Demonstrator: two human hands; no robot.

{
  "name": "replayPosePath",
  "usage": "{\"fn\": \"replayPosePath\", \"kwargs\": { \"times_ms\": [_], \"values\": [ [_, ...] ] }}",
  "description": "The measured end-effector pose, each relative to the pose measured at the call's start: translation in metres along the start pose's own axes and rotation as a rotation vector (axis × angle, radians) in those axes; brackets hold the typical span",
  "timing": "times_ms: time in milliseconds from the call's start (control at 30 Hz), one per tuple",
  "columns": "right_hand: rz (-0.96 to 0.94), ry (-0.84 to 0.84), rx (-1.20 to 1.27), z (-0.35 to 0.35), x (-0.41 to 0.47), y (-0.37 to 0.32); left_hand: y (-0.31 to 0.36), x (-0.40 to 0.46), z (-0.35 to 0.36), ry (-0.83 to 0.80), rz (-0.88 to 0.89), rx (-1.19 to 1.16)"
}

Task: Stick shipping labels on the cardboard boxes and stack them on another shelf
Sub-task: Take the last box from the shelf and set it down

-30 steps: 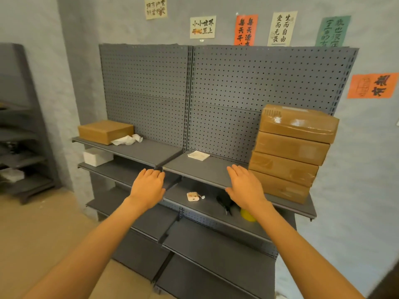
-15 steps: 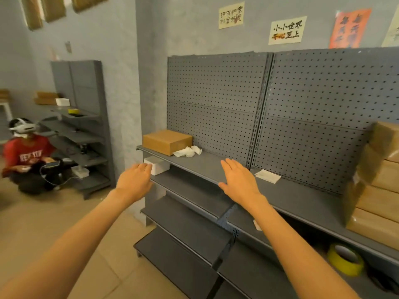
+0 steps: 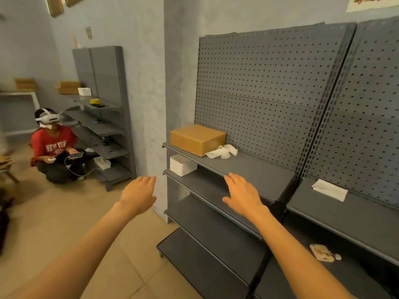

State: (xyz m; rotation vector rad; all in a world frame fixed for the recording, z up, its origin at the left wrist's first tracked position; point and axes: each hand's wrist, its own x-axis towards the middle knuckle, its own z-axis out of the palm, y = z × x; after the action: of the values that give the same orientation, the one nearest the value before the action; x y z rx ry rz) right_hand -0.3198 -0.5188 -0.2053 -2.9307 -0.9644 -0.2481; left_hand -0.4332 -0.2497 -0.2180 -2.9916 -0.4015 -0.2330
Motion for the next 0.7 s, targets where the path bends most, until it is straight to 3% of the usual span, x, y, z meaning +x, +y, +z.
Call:
{"fn": "replayPosePath", "kwargs": {
  "times_ms": [433,700],
  "values": [
    [-0.018,0.138,-0.001,-0.007,0.209,-0.001,-0.074,0.198,-0.005,0.099,0.013,0.051],
    [0.018,0.059,-0.031,0.018,0.291,-0.023,-0.116,0.277,0.037,0.044,0.048,-0.014]
  ]
}}
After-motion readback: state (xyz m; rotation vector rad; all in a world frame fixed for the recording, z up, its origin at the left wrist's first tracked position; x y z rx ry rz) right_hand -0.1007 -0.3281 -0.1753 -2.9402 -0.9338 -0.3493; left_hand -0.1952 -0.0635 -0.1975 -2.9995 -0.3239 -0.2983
